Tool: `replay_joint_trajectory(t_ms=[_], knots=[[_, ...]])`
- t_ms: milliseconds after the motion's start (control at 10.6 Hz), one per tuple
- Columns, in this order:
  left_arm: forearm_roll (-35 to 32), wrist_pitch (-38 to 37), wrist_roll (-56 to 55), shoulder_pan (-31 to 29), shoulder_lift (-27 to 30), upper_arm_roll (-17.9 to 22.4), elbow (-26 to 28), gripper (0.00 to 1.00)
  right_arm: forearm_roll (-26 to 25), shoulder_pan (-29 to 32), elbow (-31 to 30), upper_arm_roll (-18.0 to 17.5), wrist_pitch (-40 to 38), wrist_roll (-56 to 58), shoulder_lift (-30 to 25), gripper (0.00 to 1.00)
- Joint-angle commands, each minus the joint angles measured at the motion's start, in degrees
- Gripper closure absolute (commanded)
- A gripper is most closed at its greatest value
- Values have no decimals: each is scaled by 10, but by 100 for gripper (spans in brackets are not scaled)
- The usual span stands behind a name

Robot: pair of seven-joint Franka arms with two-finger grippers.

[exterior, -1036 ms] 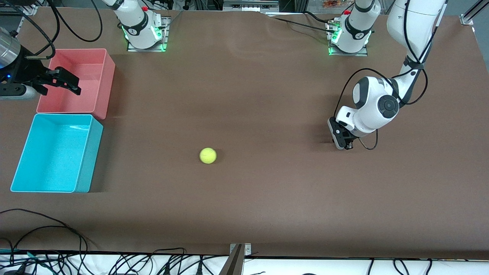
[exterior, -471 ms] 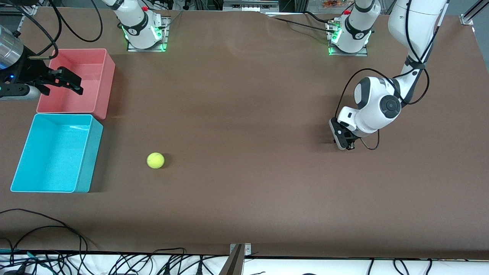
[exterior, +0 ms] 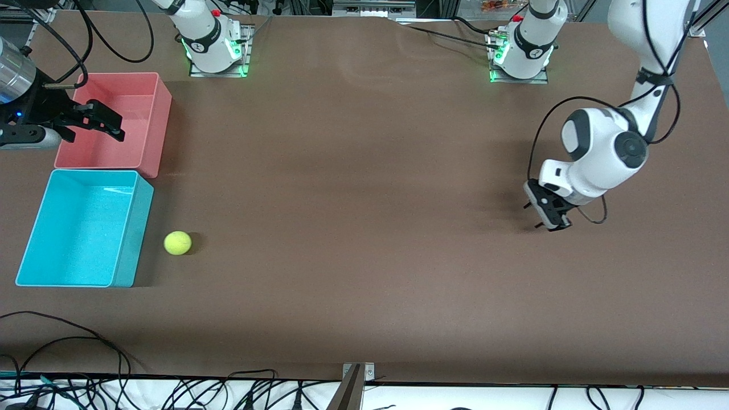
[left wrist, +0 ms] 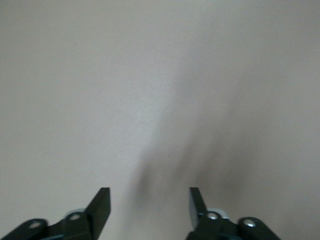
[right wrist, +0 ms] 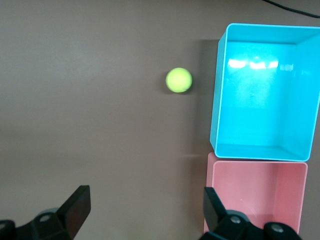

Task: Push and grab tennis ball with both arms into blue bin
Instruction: 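Raise the left gripper away while the right gripper reaches the ball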

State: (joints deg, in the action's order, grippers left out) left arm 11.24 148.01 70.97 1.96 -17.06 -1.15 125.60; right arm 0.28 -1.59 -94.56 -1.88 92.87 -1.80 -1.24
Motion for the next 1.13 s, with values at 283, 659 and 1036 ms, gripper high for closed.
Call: replay_joint_trajectory(t_ms=[283, 659, 1036], knots=[[12, -32, 6, -23, 146, 19, 57, 0, 10, -4, -6, 10, -5, 7, -7, 0], [12, -33, 6, -24, 184, 19, 54, 0, 5, -23, -4, 9, 41, 9, 22, 0], [12, -41, 5, -23, 205, 54, 41, 0, 7, -32, -5, 9, 93, 30, 68, 0]])
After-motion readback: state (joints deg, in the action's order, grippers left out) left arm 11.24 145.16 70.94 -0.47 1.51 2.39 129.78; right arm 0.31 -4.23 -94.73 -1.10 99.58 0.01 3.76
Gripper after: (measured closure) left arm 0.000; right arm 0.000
